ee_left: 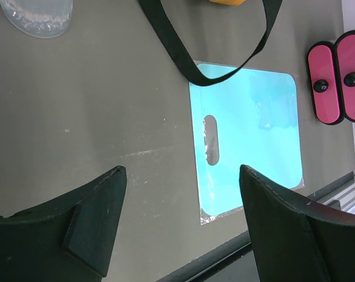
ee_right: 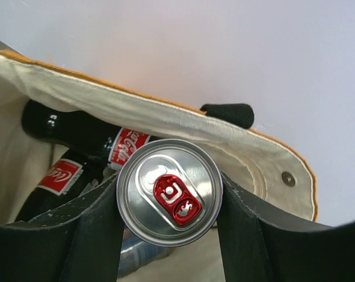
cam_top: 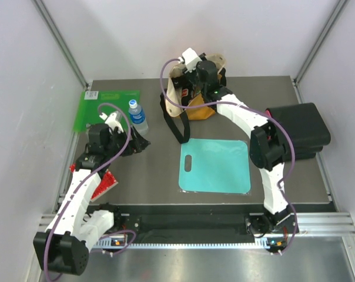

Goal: Place the beverage into the canvas bag

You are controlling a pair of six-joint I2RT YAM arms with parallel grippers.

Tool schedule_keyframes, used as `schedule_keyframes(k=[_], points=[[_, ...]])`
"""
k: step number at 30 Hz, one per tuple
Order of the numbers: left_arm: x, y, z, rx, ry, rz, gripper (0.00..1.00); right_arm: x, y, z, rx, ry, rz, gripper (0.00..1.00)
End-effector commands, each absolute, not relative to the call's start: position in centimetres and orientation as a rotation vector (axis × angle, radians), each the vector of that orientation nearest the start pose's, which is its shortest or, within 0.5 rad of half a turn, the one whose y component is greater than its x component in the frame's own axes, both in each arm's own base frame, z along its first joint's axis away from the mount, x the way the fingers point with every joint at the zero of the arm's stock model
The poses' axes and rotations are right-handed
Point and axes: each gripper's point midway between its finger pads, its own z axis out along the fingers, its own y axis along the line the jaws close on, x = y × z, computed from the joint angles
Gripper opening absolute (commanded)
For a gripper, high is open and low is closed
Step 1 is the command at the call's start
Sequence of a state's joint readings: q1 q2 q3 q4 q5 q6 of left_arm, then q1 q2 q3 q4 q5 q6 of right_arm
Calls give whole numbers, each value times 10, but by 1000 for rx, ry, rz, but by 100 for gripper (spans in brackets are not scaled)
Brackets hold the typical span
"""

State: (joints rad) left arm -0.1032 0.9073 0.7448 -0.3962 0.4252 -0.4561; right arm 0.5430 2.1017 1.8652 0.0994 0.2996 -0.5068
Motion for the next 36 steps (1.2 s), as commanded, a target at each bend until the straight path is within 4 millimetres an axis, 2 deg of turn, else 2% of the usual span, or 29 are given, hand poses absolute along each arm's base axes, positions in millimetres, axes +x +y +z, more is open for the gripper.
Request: schedule_keyframes(k=[1,6,12,13,17,19,23,26,29,30,31,33,36], points=[[271,-119,194,-94,2141,-776,82,604,250,332,-593,1425,-332,0],[271,-117,195,-97,2135,-764,81,612,242,317,-617,1431,-381,0],[271,-116,197,-99,2131,-755,81,619,237,276,-692,1480,-481,0],[271,-116,196,-100,2136,-755,81,619,238,263,-717,1505,-487,2],[272,-115,196,-105,2132,-745,81,618,240,243,-746,1557,-477,25],[272,-115,195,-107,2137,-745,81,618,240,243,-730,1573,-472,30],[273,-115,195,-107,2137,-745,81,615,238,242,-727,1603,-463,50],[272,-113,198,-109,2126,-732,82,611,238,237,-738,1634,-447,58],[274,-110,195,-122,2144,-713,82,607,235,239,-731,1654,-450,61],[274,-110,197,-119,2141,-712,82,603,233,235,-745,1679,-450,61],[273,-111,199,-112,2137,-718,82,600,232,241,-728,1680,-440,62],[272,-109,200,-119,2125,-703,82,595,229,240,-727,1699,-435,63],[271,-103,207,-132,2085,-672,83,585,227,258,-715,1686,-416,66]])
